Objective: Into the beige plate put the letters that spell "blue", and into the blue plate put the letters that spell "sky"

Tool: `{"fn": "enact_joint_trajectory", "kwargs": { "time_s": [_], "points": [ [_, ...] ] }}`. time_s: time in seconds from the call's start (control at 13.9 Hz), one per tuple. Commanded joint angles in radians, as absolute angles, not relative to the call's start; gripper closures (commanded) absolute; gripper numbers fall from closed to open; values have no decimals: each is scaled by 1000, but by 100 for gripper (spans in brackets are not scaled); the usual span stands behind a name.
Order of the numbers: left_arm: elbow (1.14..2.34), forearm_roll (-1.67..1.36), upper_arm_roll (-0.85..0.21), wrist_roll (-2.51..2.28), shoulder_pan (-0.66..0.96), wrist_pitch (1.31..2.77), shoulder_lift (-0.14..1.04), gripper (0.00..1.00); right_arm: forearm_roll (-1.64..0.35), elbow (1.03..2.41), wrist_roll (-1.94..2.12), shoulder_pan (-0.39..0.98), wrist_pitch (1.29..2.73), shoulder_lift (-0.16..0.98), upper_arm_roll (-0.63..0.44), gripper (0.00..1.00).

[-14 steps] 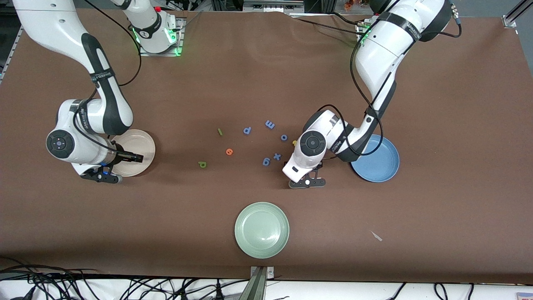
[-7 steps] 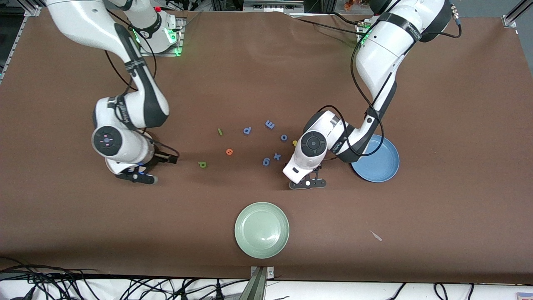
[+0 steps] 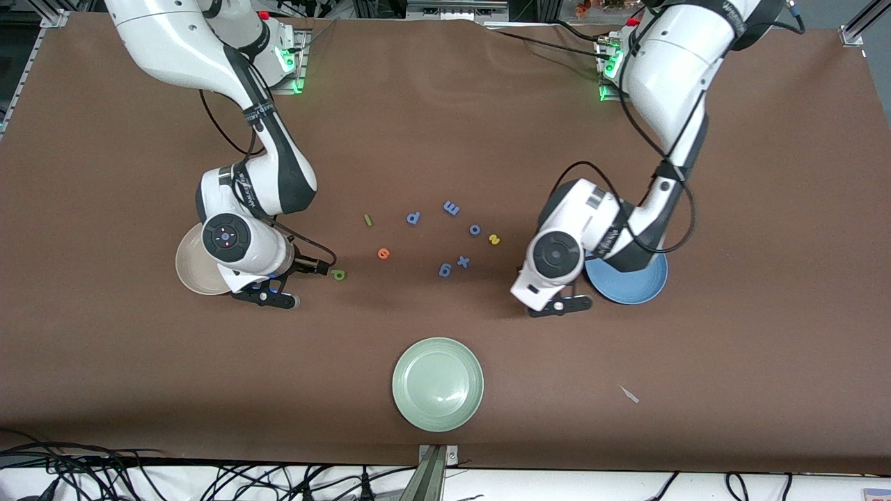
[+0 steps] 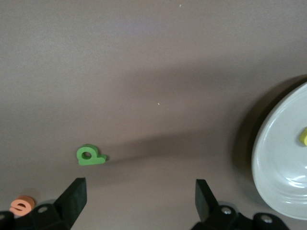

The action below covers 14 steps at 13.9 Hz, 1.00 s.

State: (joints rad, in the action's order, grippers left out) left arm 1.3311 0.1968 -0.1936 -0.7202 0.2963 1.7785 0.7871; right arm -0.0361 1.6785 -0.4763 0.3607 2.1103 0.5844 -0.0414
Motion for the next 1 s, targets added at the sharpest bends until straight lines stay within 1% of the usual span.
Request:
{"fn": "enact_joint_trajectory", "kwargs": {
  "time_s": [0.0, 0.14, 0.36, 0.43, 0.5, 0.57, 0.65, 0.93],
  "points": [
    [1373, 235, -199, -690, 232, 1721, 758, 94, -54, 1651, -483, 377, 2114, 604, -41, 0],
    [1440, 239, -201, -613, 195, 1727, 730, 97, -54, 1646, -491, 388, 2120, 609, -40, 0],
    [1473, 241, -201, -537, 134, 1727, 726, 92, -54, 1647, -491, 396, 2155, 626, -40, 0],
    [1474, 241, -201, -523, 127, 1729, 727, 84, -54, 1649, -491, 397, 2163, 627, -40, 0],
    [1479, 241, -201, -506, 117, 1729, 727, 59, -54, 1649, -491, 399, 2164, 630, -40, 0],
    [1477, 241, -201, -474, 117, 1732, 729, 17, -54, 1652, -491, 403, 2172, 632, -38, 0],
    [1468, 239, -204, -454, 118, 1732, 727, 0, -54, 1658, -491, 408, 2192, 638, -38, 0],
    [1433, 216, -215, -475, 155, 1732, 726, 0, -60, 1673, -491, 431, 2246, 652, -38, 0]
  ]
}}
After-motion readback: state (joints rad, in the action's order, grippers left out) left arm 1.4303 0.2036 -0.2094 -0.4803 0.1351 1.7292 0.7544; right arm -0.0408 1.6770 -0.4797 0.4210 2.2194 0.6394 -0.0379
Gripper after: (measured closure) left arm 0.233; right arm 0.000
